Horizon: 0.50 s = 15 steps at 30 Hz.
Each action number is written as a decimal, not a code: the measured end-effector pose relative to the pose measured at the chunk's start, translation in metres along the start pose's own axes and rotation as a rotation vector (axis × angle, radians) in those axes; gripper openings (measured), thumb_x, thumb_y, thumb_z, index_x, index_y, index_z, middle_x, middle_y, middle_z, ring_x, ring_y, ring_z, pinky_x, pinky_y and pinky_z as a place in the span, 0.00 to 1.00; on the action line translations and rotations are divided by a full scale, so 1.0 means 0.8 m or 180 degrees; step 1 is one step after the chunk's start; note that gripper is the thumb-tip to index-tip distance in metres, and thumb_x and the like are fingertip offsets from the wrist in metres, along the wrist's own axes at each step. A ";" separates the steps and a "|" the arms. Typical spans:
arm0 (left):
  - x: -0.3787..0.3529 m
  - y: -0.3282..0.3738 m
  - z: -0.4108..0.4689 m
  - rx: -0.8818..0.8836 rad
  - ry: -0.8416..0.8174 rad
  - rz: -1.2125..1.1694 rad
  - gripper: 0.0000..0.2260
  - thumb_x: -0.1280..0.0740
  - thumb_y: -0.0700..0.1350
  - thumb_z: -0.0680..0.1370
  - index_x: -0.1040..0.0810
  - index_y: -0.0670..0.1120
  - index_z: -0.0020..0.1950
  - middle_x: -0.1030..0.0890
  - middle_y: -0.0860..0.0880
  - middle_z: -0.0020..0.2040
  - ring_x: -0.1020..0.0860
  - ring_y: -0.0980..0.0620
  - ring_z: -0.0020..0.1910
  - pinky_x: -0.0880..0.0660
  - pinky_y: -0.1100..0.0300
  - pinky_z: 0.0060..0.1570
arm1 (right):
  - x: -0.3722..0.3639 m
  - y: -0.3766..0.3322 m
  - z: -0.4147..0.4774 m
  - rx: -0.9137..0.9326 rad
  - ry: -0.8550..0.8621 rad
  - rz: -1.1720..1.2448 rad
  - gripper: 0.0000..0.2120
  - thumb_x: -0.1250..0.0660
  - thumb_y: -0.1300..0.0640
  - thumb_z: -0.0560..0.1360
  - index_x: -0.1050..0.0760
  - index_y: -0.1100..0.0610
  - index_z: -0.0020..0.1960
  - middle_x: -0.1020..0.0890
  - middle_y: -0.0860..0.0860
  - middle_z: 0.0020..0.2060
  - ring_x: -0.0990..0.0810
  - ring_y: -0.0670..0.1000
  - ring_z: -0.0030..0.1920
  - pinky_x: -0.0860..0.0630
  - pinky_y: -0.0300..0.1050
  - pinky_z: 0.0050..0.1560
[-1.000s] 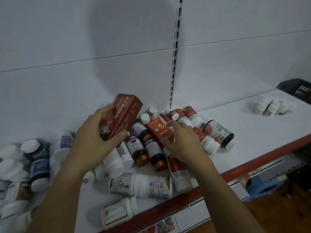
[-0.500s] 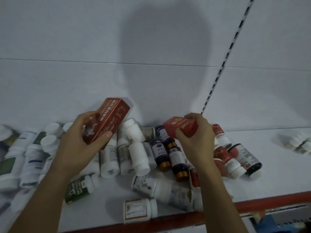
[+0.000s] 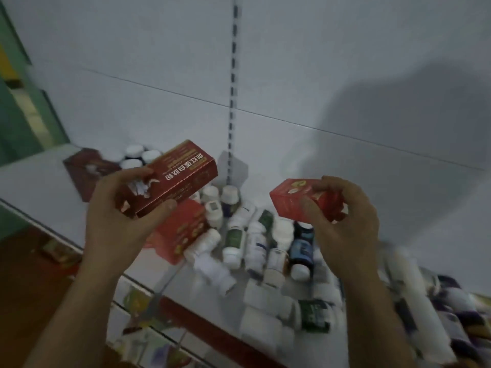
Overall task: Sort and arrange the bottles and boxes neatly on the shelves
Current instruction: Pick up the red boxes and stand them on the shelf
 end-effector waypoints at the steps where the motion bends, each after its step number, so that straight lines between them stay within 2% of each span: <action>1: 0.033 -0.008 0.010 -0.0004 0.0114 -0.0004 0.29 0.16 0.52 0.63 0.22 0.58 0.61 0.21 0.55 0.62 0.19 0.56 0.57 0.17 0.56 0.49 | -0.033 -0.016 0.000 0.0002 -0.0058 0.0081 0.12 0.29 0.45 0.69 0.21 0.47 0.52 0.19 0.42 0.53 0.21 0.45 0.53 0.20 0.50 0.52; 3: 0.094 -0.029 0.028 0.0011 0.0363 -0.0061 0.30 0.17 0.51 0.63 0.24 0.60 0.62 0.21 0.60 0.62 0.20 0.59 0.59 0.19 0.66 0.47 | -0.098 -0.044 0.000 -0.0021 -0.0218 0.0269 0.10 0.29 0.46 0.71 0.22 0.47 0.50 0.19 0.42 0.50 0.21 0.46 0.50 0.20 0.51 0.51; 4: 0.123 -0.042 0.036 0.0062 0.0511 -0.0076 0.31 0.18 0.52 0.64 0.26 0.61 0.63 0.21 0.60 0.63 0.20 0.58 0.60 0.20 0.68 0.46 | -0.130 -0.060 -0.001 -0.0009 -0.0318 0.0341 0.09 0.29 0.46 0.72 0.23 0.47 0.50 0.20 0.42 0.49 0.21 0.45 0.50 0.20 0.50 0.51; 7: 0.198 -0.091 0.054 0.0271 0.0820 -0.0039 0.32 0.18 0.59 0.64 0.27 0.62 0.65 0.21 0.57 0.62 0.19 0.55 0.58 0.19 0.60 0.46 | -0.220 -0.105 -0.001 0.0065 -0.0617 0.0509 0.15 0.30 0.45 0.70 0.26 0.42 0.56 0.20 0.39 0.50 0.20 0.43 0.52 0.20 0.47 0.49; 10: 0.246 -0.135 0.072 0.0386 0.0829 0.0093 0.33 0.21 0.63 0.64 0.29 0.65 0.66 0.21 0.63 0.58 0.18 0.61 0.53 0.21 0.60 0.45 | -0.302 -0.138 -0.002 0.0150 -0.0885 0.0623 0.22 0.29 0.44 0.70 0.28 0.39 0.63 0.22 0.34 0.55 0.21 0.38 0.57 0.20 0.42 0.51; 12: 0.264 -0.163 0.087 0.0498 0.0673 0.0218 0.33 0.19 0.61 0.65 0.30 0.66 0.66 0.22 0.59 0.60 0.18 0.61 0.53 0.20 0.62 0.44 | -0.355 -0.155 -0.006 0.0279 -0.1139 0.0472 0.25 0.28 0.44 0.70 0.28 0.39 0.66 0.22 0.34 0.58 0.23 0.36 0.59 0.24 0.35 0.57; 13: 0.269 -0.179 0.096 0.0585 0.0554 0.0368 0.33 0.19 0.58 0.64 0.30 0.67 0.65 0.23 0.55 0.62 0.18 0.58 0.54 0.19 0.60 0.45 | -0.383 -0.164 -0.011 0.0399 -0.1309 0.0320 0.26 0.28 0.44 0.70 0.27 0.41 0.67 0.23 0.35 0.59 0.24 0.36 0.59 0.29 0.30 0.59; 15: 0.271 -0.204 0.116 0.0643 0.0281 0.0893 0.33 0.18 0.51 0.65 0.30 0.65 0.65 0.25 0.53 0.63 0.21 0.54 0.57 0.19 0.54 0.48 | -0.439 -0.180 -0.025 0.0712 -0.1788 0.0036 0.26 0.25 0.47 0.69 0.25 0.45 0.66 0.23 0.40 0.59 0.27 0.37 0.57 0.35 0.24 0.58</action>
Point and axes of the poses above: each hand's wrist, its own z-axis towards the middle knuckle, its own x-axis out of the back of the hand, y = z × x, the point moved 9 cm from there along z, towards the middle knuckle
